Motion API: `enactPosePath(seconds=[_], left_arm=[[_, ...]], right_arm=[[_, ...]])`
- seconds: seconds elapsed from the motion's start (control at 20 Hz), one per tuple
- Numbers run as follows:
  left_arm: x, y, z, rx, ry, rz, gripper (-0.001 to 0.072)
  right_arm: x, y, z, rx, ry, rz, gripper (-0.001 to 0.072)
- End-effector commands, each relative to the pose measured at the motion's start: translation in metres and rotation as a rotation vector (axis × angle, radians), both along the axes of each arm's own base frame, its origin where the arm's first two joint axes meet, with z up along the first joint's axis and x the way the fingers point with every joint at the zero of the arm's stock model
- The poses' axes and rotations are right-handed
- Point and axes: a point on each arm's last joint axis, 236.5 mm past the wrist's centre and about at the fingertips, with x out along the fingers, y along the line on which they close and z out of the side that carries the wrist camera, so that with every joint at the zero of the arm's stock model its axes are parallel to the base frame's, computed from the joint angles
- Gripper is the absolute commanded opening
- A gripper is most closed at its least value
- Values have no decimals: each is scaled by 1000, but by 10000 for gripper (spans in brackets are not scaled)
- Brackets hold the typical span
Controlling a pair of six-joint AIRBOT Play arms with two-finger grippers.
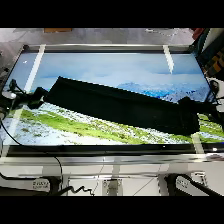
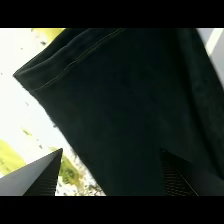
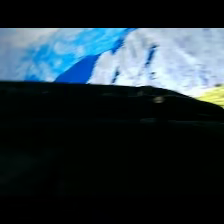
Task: Fold the clothes and pants, and hang the long-sleeved shirts on hangers.
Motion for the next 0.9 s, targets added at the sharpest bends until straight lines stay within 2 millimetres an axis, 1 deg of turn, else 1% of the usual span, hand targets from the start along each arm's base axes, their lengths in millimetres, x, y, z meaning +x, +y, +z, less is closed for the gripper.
enactPosePath(seconds=[0.0, 0.15, 0.25, 0.35, 0.45, 0.5, 0.55, 0.6, 0.65, 0.7, 0.75, 0.8, 0.85], left_arm=[[-9, 6, -36, -31, 57, 75, 710], [11, 25, -47, -37, -1, 189, 702], [22, 35, -52, -31, -39, 257, 700], [30, 37, -56, 6, -63, 272, 698], [40, 33, -55, 77, -103, 245, 696], [46, 29, -52, 110, -130, 236, 638], [53, 24, -49, 145, -157, 228, 530], [59, 22, -44, 184, -188, 222, 451], [65, 22, -37, 215, -225, 237, 404], [72, 24, -28, 245, -266, 257, 384], [77, 25, -20, 259, -294, 264, 175], [81, 24, -10, 261, -312, 260, 16], [84, 23, 2, 275, -332, 241, 14]], right_arm=[[11, 47, 2, -57, -29, 155, 585], [26, 72, 12, -86, -84, 190, 584], [35, 91, 24, -75, -109, 215, 583], [45, 106, 41, -73, -149, 235, 582], [56, 118, 61, -67, -196, 238, 554], [60, 125, 67, -58, -206, 242, 554], [63, 131, 70, -49, -210, 246, 554], [64, 137, 70, -41, -209, 248, 554], [64, 143, 68, -31, -204, 251, 554], [63, 150, 65, -16, -193, 254, 554], [64, 155, 63, -9, -187, 256, 553], [64, 160, 61, -9, -187, 264, 550], [66, 164, 63, -14, -198, 267, 440]])
